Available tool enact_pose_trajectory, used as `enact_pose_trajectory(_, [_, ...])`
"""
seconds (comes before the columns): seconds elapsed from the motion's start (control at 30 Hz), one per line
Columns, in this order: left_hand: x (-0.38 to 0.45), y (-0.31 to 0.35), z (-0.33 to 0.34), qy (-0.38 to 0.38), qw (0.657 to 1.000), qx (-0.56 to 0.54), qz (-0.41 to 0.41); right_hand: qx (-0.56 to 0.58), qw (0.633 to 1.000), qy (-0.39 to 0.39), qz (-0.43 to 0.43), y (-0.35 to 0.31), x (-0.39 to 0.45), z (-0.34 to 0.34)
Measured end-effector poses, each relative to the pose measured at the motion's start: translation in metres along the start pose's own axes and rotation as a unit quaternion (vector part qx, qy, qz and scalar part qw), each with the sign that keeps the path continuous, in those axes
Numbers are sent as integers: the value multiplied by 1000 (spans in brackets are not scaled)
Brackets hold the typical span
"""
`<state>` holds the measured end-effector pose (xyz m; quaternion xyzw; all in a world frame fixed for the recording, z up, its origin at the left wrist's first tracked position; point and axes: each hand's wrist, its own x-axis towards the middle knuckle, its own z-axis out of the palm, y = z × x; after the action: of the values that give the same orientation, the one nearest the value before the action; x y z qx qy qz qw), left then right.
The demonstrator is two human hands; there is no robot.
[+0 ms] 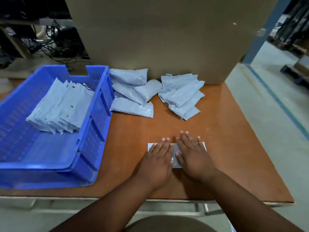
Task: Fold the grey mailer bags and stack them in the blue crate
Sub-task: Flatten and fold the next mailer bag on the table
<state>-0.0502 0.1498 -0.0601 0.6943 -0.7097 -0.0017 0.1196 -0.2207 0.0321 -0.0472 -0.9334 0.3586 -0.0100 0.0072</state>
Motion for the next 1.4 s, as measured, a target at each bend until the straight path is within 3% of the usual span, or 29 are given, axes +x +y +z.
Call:
enact_pose_trajectory(0.13, [19, 16, 15, -57, 998, 25, -31, 1, 999, -17, -33, 5, -7, 21])
enact_pose_trajectory(0.7, [17, 11, 20, -111, 993, 32, -37, 49, 998, -26, -42, 9, -9, 25])
enact_pose_trajectory(0.93, [18, -11, -15, -26, 987, 7, -161, 70, 997, 10, -9, -6, 17, 3])
enact_pose_trajectory(1.07, [38, -19, -14, -16, 972, -28, -233, 61, 998, 19, 13, -32, 48, -9])
enact_pose_trajectory(1.2, [38, -28, 8, -73, 969, 2, -237, 46, 996, -40, 61, -42, 50, 12])
enact_pose_trajectory(1.4, [36, -32, 22, -80, 971, 41, -221, 25, 997, -39, 55, -40, 50, 30])
